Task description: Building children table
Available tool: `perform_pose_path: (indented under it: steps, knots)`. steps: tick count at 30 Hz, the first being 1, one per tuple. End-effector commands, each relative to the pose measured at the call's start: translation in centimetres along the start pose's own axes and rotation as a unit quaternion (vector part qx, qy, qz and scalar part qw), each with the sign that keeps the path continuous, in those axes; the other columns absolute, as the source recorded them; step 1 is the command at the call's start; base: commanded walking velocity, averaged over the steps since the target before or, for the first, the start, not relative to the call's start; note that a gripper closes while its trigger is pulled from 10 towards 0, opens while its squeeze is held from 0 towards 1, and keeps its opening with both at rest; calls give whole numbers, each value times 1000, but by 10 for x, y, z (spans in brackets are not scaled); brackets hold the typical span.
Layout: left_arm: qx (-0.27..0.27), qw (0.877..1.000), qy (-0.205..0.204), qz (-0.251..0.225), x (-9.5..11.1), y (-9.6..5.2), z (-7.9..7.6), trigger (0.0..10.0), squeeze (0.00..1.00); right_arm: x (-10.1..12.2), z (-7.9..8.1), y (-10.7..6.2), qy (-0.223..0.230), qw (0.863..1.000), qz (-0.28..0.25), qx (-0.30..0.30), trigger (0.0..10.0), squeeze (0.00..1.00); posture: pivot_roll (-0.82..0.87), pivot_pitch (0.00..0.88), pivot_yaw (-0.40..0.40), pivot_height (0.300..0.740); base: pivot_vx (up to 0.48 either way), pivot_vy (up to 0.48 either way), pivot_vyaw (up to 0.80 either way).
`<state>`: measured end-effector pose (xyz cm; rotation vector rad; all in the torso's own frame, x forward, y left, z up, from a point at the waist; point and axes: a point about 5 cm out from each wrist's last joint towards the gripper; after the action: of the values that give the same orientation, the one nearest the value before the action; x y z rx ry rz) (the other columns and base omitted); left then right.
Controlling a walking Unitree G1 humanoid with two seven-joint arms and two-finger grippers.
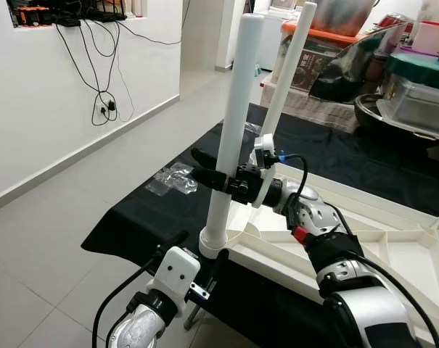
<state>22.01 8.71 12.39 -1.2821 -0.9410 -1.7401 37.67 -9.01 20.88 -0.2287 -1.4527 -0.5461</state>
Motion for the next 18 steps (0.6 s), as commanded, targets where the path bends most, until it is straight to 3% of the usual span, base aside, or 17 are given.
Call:
perform_pose_path:
  steps: [1,3,4,5,6,7,8,10,12,13,15,17,18]
  knots:
    - [-4,1000,2,-1,-1,-1,-2,10000,0,-13,-16,-6,19,992,20,-122,0,0,71,0,-133,740,0,0,0]
    - [-3,1000,1,-2,0,-1,-2,10000,0,-14,-27,-9,-6,975,32,-220,0,0,70,0,-133,740,0,0,0]
    - [-3,1000,1,-2,0,-1,-2,10000,0,-14,-27,-9,-6,975,32,-220,0,0,70,0,-133,740,0,0,0]
    - [-4,1000,1,-2,-1,-1,-2,10000,0,-22,-41,-23,-34,939,73,-334,0,0,64,0,-128,740,0,0,0]
    - [-5,1000,1,-1,-1,-1,-3,10000,0,-27,-53,-41,-44,892,97,-439,0,0,66,0,-128,740,0,0,0]
    - [-5,1000,1,-1,-1,-1,-3,10000,0,-27,-53,-41,-44,892,97,-439,0,0,66,0,-128,740,0,0,0]
    - [-7,1000,0,0,-2,-1,-3,10000,0,-32,-67,-74,-53,798,110,-590,0,0,72,0,-132,740,0,0,0]
    - [-8,1000,0,1,-2,-2,-3,10000,0,-33,-68,-86,-49,756,99,-646,0,0,70,0,-132,740,0,0,0]
    - [-8,1000,0,1,-2,-2,-3,10000,0,-33,-68,-86,-49,756,99,-646,0,0,70,0,-132,740,0,0,0]
    - [-7,1000,0,1,-2,-2,-3,10000,0,-34,-68,-89,-48,743,95,-661,0,0,70,0,-132,740,0,0,0]
    - [-7,1000,0,1,-2,-2,-4,10000,0,-35,-67,-90,-46,737,93,-668,0,0,70,0,-132,740,0,0,0]
    - [-7,1000,0,1,-2,-2,-3,10000,0,-36,-63,-85,-44,737,80,-670,0,0,69,0,-129,740,0,0,0]
    - [-7,1000,0,1,-2,-1,-3,10000,0,-37,-58,-78,-38,740,66,-668,10000,0,67,0,-131,740,0,0,0]
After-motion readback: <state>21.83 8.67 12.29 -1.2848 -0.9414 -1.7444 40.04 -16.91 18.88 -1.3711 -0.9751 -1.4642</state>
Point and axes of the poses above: a point about 5 cm out from each wrist's last joint towards the gripper, its own y axis pointing out of the wrist towards the gripper, its own x axis along the axis of the wrist's last joint, z = x × y
